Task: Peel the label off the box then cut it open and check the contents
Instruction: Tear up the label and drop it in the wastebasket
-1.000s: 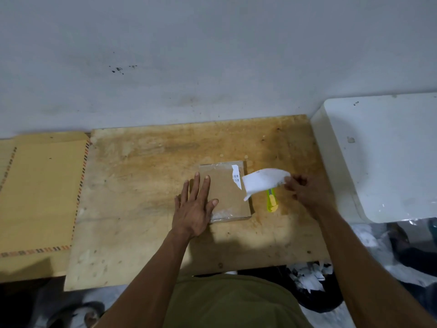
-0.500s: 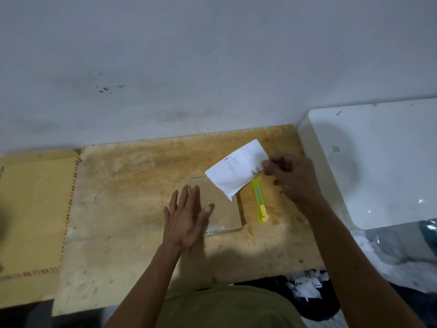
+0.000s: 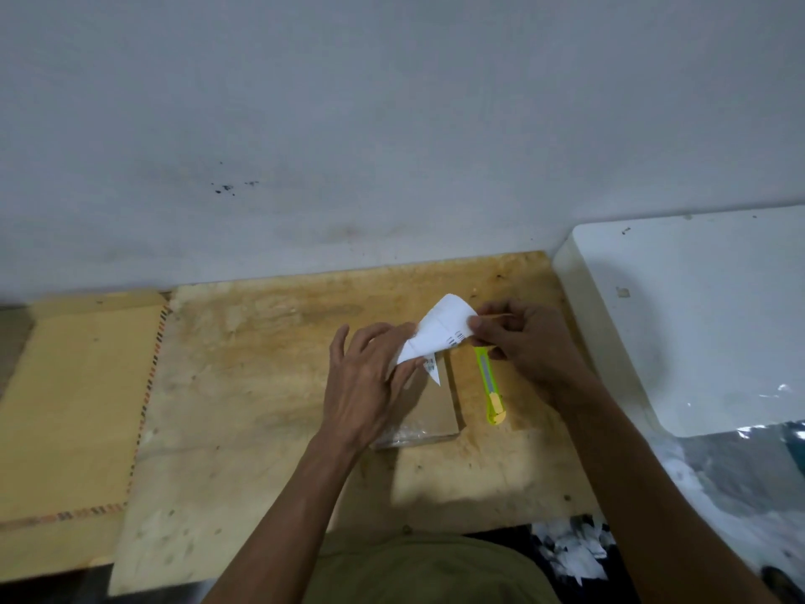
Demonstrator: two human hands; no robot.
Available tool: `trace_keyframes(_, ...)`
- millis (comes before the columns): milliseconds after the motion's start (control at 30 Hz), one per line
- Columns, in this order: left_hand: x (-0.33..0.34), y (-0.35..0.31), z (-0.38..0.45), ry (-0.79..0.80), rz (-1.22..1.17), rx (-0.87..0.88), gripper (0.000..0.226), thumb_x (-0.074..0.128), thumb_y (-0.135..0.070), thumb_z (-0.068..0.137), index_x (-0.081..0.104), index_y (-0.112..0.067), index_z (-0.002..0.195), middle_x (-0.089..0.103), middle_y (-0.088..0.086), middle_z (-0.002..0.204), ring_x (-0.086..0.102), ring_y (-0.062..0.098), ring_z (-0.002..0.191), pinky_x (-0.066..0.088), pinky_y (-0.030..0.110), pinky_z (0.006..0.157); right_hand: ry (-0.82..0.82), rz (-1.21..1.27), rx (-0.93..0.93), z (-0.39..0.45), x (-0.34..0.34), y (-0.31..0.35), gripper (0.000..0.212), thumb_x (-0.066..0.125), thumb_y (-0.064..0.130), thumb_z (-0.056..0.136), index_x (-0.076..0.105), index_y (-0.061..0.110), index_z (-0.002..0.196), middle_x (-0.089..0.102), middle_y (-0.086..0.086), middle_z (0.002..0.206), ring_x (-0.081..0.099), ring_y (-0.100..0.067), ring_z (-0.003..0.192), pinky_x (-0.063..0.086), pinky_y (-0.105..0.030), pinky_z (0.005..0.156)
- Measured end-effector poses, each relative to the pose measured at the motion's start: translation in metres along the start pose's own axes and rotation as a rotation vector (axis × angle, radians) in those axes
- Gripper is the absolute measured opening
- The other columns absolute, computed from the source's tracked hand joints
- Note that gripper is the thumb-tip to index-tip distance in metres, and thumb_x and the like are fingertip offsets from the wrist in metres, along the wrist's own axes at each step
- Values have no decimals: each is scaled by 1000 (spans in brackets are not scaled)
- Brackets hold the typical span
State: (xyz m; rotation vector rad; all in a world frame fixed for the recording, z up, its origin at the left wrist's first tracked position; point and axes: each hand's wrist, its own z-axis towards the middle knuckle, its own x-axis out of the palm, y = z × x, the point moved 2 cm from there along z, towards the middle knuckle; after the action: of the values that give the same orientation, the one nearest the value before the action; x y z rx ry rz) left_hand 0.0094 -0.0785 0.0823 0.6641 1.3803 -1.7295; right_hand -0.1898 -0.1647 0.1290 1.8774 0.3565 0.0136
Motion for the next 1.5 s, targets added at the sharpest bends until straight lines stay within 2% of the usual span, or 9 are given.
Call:
trace_keyframes(100,-6,-1,-4,-6,-59,-7,22,50,-39,97,60,-31,114,70,-10,109,56,12,110,26,48,112,-78,-348,-186,-5,3,1,23,75,18,84,68,25,105,73,3,84,67,-6,75,53,-31,72)
trace_keyframes(233,-10,-1,4,5,-74,-20,25,51,-40,95,72,-27,99,72,-12,103,60,16,105,36,53,104,-43,-823,-620,-16,25,10,23,68,30,84,72,25,107,64,3,111,54,-22,104,46,-38,90)
trace_keyframes(400,-18,-9,12,18,-115,4,36,55,-52,90,78,-24,93,54,-10,86,43,11,84,39,37,76,117,-991,-648,-18,36,9,17,68,29,88,76,17,98,70,2,97,49,-19,92,49,-44,76)
trace_keyframes(767,-40,-24,19,193,29,72,20,56,-43,97,72,-32,96,64,-14,93,51,14,98,31,39,95,120,-1022,-581,-27,21,14,17,57,32,95,69,20,94,68,6,90,54,-16,82,41,-31,67)
trace_keyframes(900,-36,-25,19,221,100,121,22,51,-41,100,71,-33,94,64,-13,89,49,15,94,33,39,91,137,-916,-548,-27,20,8,16,60,29,94,69,17,88,68,3,84,58,-17,74,49,-36,65)
trace_keyframes(1100,-28,-30,3,144,-162,6,13,58,-29,88,63,-25,76,57,-16,75,51,14,80,33,36,79,-2,-487,-367,-43,25,-18,11,68,19,88,71,14,79,70,1,73,63,-16,67,49,-31,60)
trace_keyframes(1233,-41,16,-10,-9,-306,-226,12,62,-24,87,69,-26,78,62,-20,77,58,16,72,46,33,71,-313,-205,-163,-49,-20,-29,10,67,20,91,72,21,82,69,5,74,59,-5,66,46,-12,58)
trace_keyframes(1333,-47,50,-16,-17,-360,-423,16,65,-21,95,69,-17,80,71,-4,79,63,25,73,50,40,66,-493,-60,-153,-58,-64,-19,7,69,24,90,73,20,86,70,0,80,61,-5,72,48,-18,64)
trace_keyframes(1500,-13,15,-12,159,-521,-479,23,66,-19,94,65,-13,72,71,-1,78,55,9,68,50,38,65,-273,-24,-187,-71,-20,4,7,71,12,87,71,19,87,71,7,78,64,1,70,51,-15,60)
